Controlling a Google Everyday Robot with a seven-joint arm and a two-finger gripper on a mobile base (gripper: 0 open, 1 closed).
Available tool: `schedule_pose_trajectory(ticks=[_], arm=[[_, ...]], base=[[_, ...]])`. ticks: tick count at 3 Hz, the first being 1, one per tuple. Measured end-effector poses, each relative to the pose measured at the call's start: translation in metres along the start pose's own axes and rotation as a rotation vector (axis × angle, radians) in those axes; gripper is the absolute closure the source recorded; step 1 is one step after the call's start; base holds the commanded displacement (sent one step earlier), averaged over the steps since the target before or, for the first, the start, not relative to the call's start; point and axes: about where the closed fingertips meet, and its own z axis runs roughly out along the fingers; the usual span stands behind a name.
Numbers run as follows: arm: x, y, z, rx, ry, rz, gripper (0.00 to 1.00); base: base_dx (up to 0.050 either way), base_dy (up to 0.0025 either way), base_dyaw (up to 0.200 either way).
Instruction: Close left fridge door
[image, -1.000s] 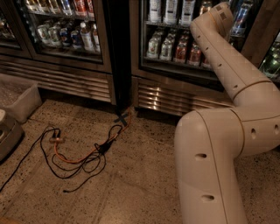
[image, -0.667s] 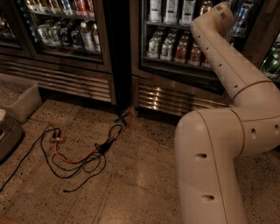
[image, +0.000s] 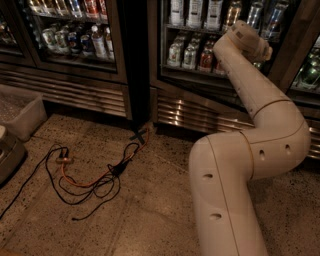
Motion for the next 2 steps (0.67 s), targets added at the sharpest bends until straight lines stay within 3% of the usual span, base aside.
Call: schedule_pose_trajectory(ticks=[2], arm=[[0.016,0.009,0.014,0.024,-0.013,-0.044,1.00]], base=[[0.000,0.00000,0.000]])
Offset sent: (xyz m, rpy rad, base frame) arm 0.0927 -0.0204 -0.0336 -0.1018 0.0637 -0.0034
